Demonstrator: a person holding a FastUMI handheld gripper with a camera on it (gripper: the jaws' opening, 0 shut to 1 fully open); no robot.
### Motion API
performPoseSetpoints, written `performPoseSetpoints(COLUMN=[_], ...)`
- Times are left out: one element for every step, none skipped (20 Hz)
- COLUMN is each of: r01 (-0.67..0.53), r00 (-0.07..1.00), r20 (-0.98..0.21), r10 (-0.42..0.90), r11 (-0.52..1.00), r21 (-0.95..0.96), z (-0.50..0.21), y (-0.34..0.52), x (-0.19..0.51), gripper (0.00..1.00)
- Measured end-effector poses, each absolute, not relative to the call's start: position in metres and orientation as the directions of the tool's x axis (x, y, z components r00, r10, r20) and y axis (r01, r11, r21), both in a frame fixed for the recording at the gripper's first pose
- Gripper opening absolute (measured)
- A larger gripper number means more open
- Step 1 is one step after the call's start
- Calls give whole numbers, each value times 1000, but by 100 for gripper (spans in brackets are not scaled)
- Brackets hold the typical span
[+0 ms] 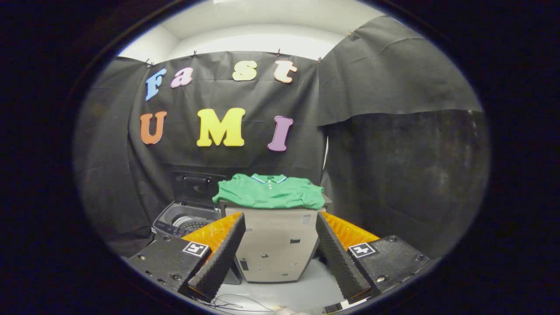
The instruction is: Put the clothes into the washing machine and then close the washing machine lid.
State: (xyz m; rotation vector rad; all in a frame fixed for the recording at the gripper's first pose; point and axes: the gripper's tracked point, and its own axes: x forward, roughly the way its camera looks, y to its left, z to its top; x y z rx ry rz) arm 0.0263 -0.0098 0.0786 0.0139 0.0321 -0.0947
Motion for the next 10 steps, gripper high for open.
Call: performPoseSetpoints(r01=[92,93,103,120,118,115,110,109,105,111], r00=[995,995,995,993,993,993,994,994,994,994], r20=[-31,-22,-17,-18,-14,-13,-12,-5,4,6], r10=[-91,-92,-102,-119,-117,-114,-110,-109,-105,-111], r11=[996,995,994,992,992,992,993,993,994,993], r21=[17,23,27,33,39,42,42,43,42,44], z=[87,101,111,121,128,138,146,156,166,176], y=[-9,-10,-14,-18,-18,-17,-18,-20,-22,-24], x=[34,42,52,63,75,86,100,114,127,141], gripper=[100,100,100,100,100,100,100,100,100,100])
